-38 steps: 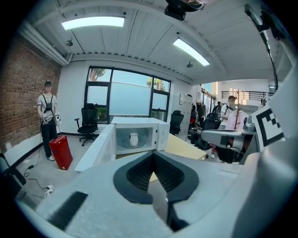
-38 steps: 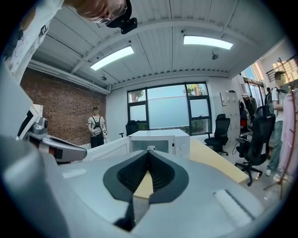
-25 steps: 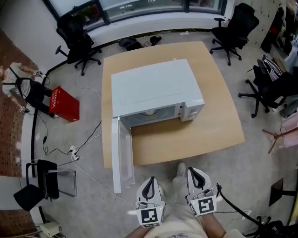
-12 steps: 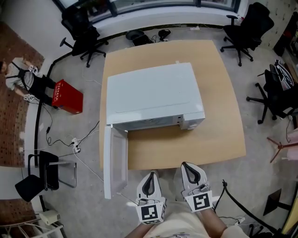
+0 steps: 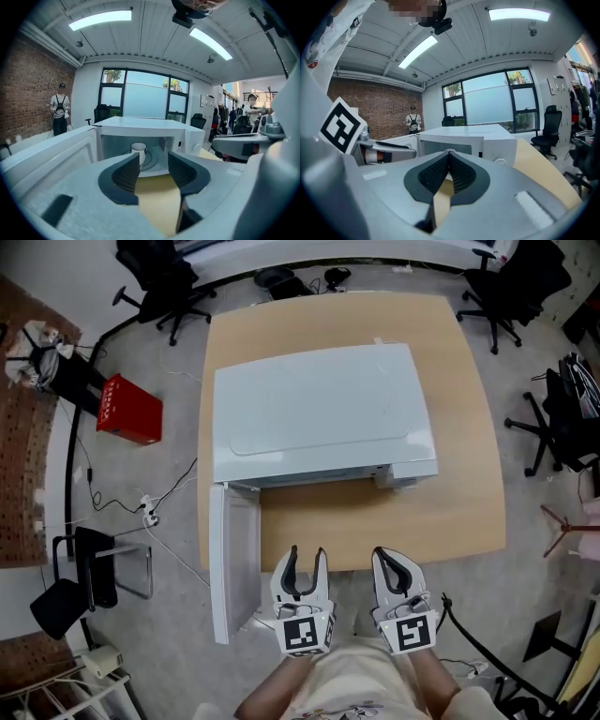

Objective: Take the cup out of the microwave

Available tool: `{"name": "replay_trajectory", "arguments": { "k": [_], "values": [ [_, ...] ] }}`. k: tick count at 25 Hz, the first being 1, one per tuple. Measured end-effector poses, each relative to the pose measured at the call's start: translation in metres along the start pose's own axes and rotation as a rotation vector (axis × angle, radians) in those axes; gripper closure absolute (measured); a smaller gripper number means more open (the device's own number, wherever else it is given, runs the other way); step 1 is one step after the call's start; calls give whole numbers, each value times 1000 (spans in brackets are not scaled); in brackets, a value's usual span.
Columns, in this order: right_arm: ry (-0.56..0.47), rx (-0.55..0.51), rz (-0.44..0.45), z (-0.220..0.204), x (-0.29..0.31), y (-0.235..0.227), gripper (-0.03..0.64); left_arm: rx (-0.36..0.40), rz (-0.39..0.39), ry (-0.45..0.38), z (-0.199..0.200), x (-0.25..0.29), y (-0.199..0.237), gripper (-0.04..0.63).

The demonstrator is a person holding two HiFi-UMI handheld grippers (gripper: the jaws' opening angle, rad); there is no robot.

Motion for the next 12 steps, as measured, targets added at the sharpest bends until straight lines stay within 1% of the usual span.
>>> {"name": "replay_trajectory", "arguments": {
  "k": [3, 5, 7, 9, 12],
  "values": [
    [17, 4, -2, -2, 8, -1, 609, -29, -12, -1, -8, 31, 9, 366],
    [27, -3, -1, -7, 14, -3, 610, -14, -4, -1, -13, 48, 15, 337],
    [30, 5, -9, -15, 21, -4, 610, 6, 5, 1, -20, 65, 24, 294],
    [35, 23, -24, -22, 28, -6, 610, 17, 13, -3, -27, 83, 32, 285],
    [43, 43, -39, -30, 35, -7, 611, 9, 21, -1, -36, 111, 42, 276]
  ]
}}
Point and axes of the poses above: the fingertips, and each gripper's own axes: x forward along the fingers, y to its left, z out of its top, the point moved 2 cm from there along -x, backward along the fingers, and after that the axes turned 9 degrees about x, right-handed, at the moved point
